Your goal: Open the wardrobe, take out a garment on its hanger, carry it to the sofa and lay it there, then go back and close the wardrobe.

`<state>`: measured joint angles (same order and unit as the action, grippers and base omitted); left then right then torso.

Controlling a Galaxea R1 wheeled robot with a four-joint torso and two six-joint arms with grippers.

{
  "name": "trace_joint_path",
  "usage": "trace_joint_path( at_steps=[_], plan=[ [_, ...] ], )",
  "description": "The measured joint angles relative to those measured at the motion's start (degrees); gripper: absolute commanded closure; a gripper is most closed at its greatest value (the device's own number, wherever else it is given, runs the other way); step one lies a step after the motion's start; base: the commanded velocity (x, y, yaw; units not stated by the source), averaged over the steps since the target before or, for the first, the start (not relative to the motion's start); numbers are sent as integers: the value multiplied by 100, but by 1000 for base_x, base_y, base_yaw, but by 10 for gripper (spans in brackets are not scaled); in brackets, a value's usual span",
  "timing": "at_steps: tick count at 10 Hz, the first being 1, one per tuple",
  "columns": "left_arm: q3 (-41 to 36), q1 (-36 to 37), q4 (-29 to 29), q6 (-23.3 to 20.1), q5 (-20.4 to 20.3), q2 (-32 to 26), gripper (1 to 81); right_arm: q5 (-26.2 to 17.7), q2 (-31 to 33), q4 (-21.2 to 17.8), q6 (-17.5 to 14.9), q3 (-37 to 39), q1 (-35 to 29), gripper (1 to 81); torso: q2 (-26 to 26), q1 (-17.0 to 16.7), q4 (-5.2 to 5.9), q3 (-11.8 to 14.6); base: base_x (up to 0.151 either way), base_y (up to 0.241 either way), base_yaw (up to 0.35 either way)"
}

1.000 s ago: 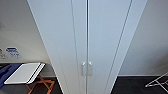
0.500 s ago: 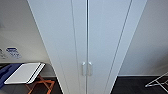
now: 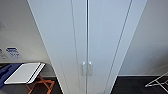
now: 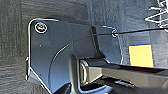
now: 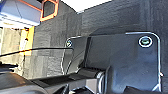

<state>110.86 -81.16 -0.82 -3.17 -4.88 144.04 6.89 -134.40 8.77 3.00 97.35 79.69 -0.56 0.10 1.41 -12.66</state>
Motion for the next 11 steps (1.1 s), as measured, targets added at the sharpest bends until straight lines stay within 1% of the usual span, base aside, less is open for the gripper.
trace_joint_path(
  at_steps=[2,6,8,9,11],
  plan=[
    [-706,289,0,12,59,-477,10,-182,350,-15,35,-627,-552,10,0,2,0,-2,0,0,0],
    [-1838,1096,0,48,94,-1414,10,-673,827,-23,146,-1414,-1718,10,5,4,0,-9,0,0,0],
    [-2410,1554,-2,50,212,-1830,10,-864,1045,-23,171,-1897,-2244,10,7,6,0,-11,0,0,0],
    [-2570,1863,-2,52,249,-1949,10,-1068,1133,-17,265,-2294,-2627,10,9,6,0,-11,0,0,0],
    [-2804,2348,-2,56,551,-2013,10,-1273,1158,-15,419,-2570,-3311,10,11,9,0,-15,0,0,0]
  ],
)
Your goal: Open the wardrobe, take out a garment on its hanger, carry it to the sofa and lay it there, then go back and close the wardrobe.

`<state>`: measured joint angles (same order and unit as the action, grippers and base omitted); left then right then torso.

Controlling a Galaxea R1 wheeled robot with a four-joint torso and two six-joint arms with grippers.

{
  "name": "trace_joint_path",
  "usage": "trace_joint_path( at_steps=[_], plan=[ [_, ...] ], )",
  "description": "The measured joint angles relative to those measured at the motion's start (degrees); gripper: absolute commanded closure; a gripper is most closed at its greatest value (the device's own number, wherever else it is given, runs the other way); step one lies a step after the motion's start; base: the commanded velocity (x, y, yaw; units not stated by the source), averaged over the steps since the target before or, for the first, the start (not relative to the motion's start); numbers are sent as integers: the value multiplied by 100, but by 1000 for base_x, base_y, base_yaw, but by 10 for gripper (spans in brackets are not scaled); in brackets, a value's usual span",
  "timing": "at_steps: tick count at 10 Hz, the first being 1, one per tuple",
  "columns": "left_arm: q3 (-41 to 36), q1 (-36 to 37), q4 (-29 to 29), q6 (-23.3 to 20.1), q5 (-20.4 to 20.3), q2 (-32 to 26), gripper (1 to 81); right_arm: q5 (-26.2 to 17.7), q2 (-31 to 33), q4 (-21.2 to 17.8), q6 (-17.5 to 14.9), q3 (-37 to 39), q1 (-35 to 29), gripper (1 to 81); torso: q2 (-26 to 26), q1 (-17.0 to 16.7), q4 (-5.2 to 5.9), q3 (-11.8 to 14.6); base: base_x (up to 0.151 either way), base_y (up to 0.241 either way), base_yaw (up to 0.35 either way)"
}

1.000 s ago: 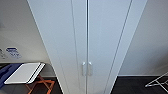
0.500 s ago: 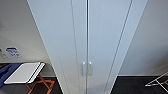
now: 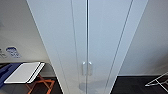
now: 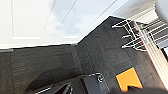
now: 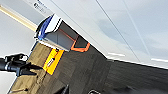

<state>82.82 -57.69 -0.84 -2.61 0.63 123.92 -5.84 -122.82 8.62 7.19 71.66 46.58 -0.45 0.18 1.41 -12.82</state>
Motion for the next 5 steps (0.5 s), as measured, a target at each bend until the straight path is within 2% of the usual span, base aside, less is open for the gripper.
trace_joint_path(
  at_steps=[3,5],
  plan=[
    [-207,811,11,22,350,-267,10,-455,102,13,330,-267,-901,10,5,6,0,-4,0,0,0],
    [-295,1357,77,77,633,-308,10,-595,46,20,617,-339,-1362,10,7,11,0,-6,0,0,0]
  ],
)
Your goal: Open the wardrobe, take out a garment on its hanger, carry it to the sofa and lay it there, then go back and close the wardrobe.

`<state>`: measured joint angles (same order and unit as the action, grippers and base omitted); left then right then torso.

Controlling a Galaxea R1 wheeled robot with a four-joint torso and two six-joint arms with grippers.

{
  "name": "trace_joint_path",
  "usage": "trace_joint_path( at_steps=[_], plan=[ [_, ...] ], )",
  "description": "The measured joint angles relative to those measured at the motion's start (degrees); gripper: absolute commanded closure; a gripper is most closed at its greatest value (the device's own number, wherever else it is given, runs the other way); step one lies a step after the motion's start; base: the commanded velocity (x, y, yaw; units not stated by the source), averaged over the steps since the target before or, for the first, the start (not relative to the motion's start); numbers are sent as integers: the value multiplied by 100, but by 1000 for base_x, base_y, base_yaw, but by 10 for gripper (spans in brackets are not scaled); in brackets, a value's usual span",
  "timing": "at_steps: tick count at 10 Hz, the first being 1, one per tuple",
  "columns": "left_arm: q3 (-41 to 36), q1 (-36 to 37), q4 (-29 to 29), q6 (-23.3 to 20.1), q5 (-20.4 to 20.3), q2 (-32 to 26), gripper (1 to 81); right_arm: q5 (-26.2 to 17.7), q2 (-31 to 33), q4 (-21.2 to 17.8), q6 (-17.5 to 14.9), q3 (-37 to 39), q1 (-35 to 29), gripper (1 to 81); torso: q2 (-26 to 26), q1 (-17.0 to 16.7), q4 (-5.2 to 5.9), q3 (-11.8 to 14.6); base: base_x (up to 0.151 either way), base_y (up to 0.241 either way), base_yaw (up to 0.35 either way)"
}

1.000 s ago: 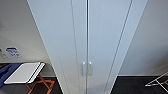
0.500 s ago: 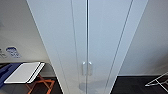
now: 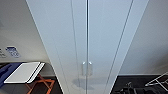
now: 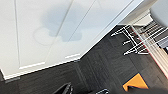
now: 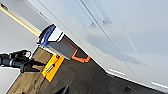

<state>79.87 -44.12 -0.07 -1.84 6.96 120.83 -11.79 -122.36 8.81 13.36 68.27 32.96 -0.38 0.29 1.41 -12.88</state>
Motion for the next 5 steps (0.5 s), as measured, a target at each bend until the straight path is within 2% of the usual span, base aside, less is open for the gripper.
trace_joint_path(
  at_steps=[5],
  plan=[
    [306,1176,261,57,839,505,10,-196,-788,2,439,347,-607,10,6,5,0,-9,0,0,0]
  ],
)
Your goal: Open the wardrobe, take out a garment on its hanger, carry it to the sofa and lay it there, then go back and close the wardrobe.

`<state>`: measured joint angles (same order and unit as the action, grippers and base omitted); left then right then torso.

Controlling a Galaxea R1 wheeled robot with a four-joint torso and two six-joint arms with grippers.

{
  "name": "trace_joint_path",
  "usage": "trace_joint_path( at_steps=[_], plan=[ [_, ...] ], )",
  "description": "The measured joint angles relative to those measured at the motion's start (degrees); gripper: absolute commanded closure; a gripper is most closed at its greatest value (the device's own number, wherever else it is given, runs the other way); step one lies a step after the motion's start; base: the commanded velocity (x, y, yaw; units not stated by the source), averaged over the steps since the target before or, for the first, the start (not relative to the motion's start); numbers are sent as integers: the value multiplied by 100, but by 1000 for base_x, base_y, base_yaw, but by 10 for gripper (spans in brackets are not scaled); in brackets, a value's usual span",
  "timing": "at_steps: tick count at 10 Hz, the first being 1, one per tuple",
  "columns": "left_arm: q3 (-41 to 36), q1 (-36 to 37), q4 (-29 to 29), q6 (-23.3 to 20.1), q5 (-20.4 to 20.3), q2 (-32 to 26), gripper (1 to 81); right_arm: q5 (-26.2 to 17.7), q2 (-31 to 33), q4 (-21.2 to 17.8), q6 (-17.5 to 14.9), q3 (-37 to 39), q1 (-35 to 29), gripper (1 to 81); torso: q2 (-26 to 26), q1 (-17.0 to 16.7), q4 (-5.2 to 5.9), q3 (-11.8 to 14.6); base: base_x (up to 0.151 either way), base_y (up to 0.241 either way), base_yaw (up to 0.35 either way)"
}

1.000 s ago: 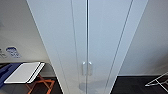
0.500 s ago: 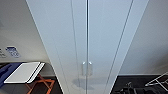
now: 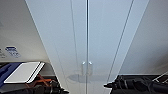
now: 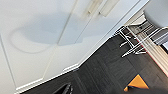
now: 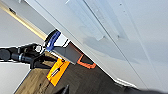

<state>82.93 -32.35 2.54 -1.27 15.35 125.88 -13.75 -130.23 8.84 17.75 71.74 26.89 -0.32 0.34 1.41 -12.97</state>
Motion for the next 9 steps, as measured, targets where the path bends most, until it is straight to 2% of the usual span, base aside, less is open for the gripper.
trace_joint_path(
  at_steps=[3,6,9],
  plan=[
    [282,411,60,137,190,262,10,-20,-339,2,197,257,-352,10,5,4,0,-2,0,0,0],
    [703,560,90,167,238,789,10,-20,-681,2,322,535,-460,10,7,9,0,-4,0,0,0],
    [948,800,107,328,223,957,10,406,-773,4,336,634,-518,10,11,11,0,-9,0,0,0]
  ],
)
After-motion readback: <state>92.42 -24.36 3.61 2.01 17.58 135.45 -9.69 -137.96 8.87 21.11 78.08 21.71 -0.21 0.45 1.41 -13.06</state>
